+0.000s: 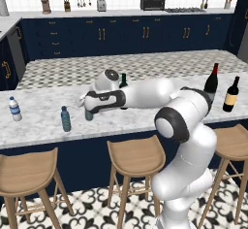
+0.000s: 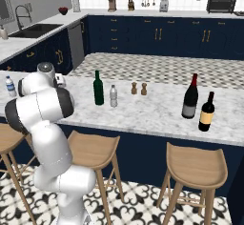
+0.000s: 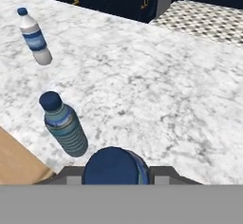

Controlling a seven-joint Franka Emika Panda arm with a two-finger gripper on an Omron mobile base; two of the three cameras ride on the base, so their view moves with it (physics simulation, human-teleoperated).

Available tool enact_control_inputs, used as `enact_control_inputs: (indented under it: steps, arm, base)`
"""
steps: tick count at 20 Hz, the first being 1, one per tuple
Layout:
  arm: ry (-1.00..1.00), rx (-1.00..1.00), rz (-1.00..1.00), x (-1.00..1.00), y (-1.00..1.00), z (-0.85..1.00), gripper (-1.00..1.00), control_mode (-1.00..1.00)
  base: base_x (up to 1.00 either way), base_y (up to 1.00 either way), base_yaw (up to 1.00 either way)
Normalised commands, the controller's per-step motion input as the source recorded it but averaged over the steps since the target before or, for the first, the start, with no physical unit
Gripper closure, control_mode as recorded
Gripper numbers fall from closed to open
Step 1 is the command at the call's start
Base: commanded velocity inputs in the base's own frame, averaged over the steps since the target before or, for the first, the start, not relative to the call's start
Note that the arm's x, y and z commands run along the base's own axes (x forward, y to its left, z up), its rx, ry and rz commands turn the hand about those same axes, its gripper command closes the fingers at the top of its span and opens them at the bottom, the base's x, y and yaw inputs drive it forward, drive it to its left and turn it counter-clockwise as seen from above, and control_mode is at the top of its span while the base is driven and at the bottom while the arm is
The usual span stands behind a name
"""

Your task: Move the plastic bottles in the middle to the plastics group, and the glass bottles in the middle to the glass group.

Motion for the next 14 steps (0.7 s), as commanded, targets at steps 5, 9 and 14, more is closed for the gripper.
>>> enact_control_inputs:
  steps: [5,9,14]
  arm:
    - [0.0,0.0,0.0,0.27,0.42,-0.14,1.0,-1.0]
    - [0.0,0.0,0.0,0.35,0.24,-0.19,1.0,-1.0]
    - [0.0,0.01,0.0,0.31,0.22,-0.26,1.0,-1.0]
  base:
    - [0.0,0.0,0.0]
    - [0.0,0.0,0.0]
    - [0.0,0.0,0.0]
